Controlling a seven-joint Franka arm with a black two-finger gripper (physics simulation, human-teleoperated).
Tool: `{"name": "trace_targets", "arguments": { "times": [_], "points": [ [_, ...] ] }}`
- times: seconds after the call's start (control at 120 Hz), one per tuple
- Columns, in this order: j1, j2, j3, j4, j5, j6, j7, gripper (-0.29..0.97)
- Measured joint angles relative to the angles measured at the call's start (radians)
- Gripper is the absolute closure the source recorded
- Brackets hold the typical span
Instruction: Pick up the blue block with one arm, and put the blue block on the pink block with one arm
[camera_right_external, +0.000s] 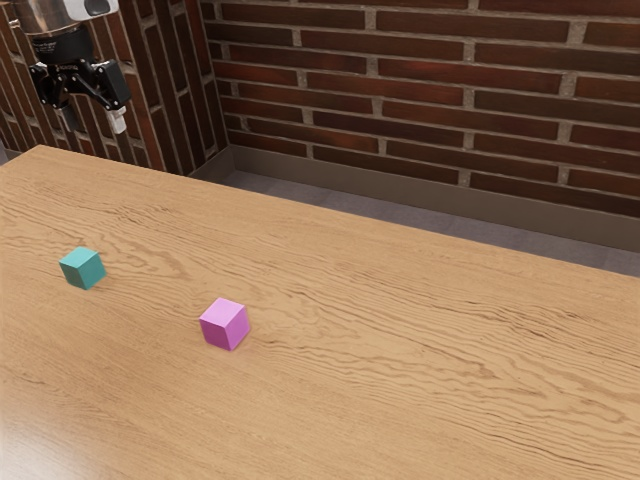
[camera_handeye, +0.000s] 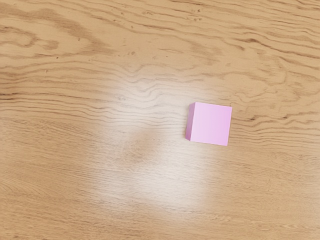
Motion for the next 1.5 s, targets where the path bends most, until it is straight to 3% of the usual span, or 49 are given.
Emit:
{"name": "trace_targets", "arguments": {
  "times": [0.192, 0.267, 0.317, 0.442, 0.5, 0.55, 0.608, 0.717, 0.817, 0.975, 1.267, 1.5],
  "points": [
    [0.002, -0.003, -0.003, 0.01, 0.002, -0.002, -0.001, 0.0],
    [-0.017, -0.027, 0.005, 0.203, 0.049, -0.062, -0.002, 0.0],
    [-0.088, -0.049, 0.063, 0.262, 0.082, -0.089, -0.002, 0.0],
    [-0.204, -0.018, 0.274, 0.018, 0.102, 0.023, 0.01, 0.0],
    [-0.153, 0.06, 0.317, -0.042, 0.088, 0.092, 0.017, 0.0],
    [-0.041, 0.149, 0.331, -0.058, 0.055, 0.147, 0.022, 0.0],
    [0.091, 0.248, 0.332, -0.063, 0.008, 0.217, 0.035, 0.0],
    [0.164, 0.397, 0.321, -0.071, -0.061, 0.34, 0.051, 0.0],
    [0.289, 0.5, 0.179, -0.069, -0.111, 0.436, 0.059, 0.0],
    [0.376, 0.577, 0.081, -0.059, -0.149, 0.52, 0.091, 0.0],
    [0.403, 0.588, 0.047, -0.065, -0.106, 0.565, 0.21, 0.0],
    [0.419, 0.586, 0.044, -0.078, -0.102, 0.522, 0.326, 0.0]
  ]
}}
